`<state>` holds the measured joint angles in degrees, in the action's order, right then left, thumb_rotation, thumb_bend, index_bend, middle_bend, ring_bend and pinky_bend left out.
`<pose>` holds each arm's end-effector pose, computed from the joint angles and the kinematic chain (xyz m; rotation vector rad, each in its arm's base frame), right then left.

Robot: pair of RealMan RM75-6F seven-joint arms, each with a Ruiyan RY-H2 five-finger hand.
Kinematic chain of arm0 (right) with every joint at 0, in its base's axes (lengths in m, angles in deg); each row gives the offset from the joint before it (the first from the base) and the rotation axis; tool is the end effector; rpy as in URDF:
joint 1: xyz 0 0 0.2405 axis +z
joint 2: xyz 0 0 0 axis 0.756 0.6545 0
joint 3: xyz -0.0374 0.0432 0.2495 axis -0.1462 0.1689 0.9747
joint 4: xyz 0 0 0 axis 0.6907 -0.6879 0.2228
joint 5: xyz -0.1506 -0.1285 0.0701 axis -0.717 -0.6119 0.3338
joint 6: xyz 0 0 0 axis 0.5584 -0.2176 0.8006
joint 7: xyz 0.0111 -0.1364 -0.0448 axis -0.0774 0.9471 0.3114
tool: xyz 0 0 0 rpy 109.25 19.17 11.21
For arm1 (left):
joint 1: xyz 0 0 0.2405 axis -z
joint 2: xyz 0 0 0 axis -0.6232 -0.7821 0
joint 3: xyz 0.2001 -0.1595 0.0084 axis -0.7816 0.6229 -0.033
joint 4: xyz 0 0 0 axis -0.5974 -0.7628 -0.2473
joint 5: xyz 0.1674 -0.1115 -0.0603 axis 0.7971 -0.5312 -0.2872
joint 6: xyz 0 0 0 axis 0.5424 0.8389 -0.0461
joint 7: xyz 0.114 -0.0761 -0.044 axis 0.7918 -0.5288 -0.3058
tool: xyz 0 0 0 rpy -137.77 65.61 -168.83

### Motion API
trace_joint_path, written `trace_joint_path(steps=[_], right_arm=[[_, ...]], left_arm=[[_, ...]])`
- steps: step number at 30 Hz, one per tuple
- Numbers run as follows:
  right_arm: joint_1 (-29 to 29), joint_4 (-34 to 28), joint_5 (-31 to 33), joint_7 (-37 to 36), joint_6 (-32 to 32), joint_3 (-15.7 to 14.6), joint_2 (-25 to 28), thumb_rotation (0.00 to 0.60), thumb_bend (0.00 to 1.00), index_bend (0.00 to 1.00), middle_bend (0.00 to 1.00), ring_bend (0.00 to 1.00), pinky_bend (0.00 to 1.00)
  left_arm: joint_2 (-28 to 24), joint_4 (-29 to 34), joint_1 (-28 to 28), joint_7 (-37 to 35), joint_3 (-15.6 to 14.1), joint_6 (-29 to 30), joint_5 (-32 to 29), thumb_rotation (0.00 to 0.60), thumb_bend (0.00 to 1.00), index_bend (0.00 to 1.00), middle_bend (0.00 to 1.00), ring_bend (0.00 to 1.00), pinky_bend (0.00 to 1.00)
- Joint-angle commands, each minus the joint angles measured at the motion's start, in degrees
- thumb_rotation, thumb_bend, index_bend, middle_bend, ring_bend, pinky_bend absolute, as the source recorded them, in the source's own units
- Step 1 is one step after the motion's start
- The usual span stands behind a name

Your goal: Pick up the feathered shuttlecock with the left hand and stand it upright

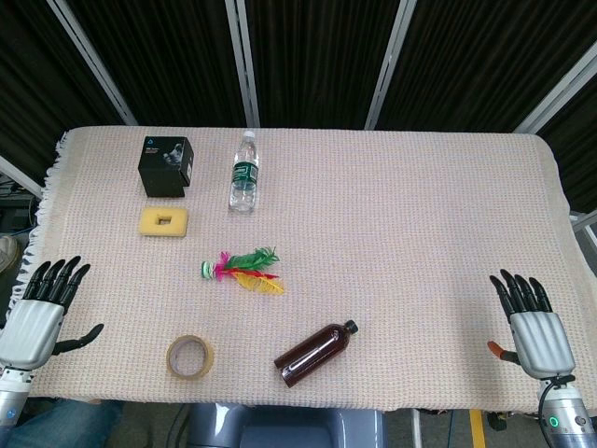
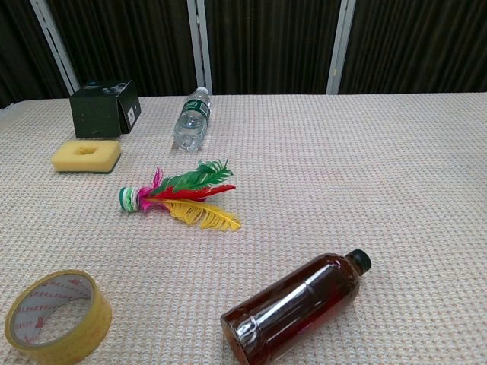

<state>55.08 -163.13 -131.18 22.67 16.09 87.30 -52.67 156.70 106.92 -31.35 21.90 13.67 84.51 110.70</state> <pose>-0.3097 -0.1810 0.1380 1.5140 -0.8272 0.7554 -0.3007 0.1799 0.1271 -1.5808 -0.7474 -0.8656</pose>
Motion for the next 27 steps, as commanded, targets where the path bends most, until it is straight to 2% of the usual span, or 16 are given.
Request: trace_joint_path(steps=[1,3,9,14,22,27], right_arm=[[0.02,-0.03,0.06,0.07,-0.08,-0.01,0.05,0.6,0.0,0.0,0.0,0.0,0.0],[0.04,0.04,-0.02,0.3,0.05,0.06,-0.07,0.6,0.0,0.0,0.0,0.0,0.0],[0.14,-0.22,-1.24,-0.98,0.11,-0.41,0.22,0.6,0.0,0.0,0.0,0.0,0.0],[0.79,-0.5,-1.78,-1.92,-0.93,-0.63,0.52,0.6,0.0,0.0,0.0,0.0,0.0],[2.23,0.02,-0.69,-3.02,-4.14,-0.65,0.1,0.6,0.0,0.0,0.0,0.0,0.0],[3.06,0.63,-0.11,-4.02,-5.68,-0.53,0.03,0.6,0.0,0.0,0.0,0.0,0.0]], left_arm=[[0.13,0.0,0.1,0.09,-0.23,-0.28,0.2,0.426,0.21,0.04,0.0,0.0,0.0],[0.34,-0.3,0.29,-0.04,-0.34,-0.53,0.45,0.426,0.21,0.05,0.0,0.0,0.0],[3.64,-3.67,2.43,-1.79,0.68,-2.12,1.02,0.424,0.22,0.17,0.0,0.0,0.0],[7.62,-6.41,5.88,-3.3,3.0,-4.47,0.72,0.425,0.31,0.4,0.0,0.0,0.0],[17.22,-11.61,12.28,-5.18,5.88,-9.47,0.0,0.424,0.33,0.39,0.0,0.0,0.0],[25.53,-19.39,17.04,-6.48,7.69,-13.58,-1.54,0.425,0.33,0.39,0.0,0.0,0.0]])
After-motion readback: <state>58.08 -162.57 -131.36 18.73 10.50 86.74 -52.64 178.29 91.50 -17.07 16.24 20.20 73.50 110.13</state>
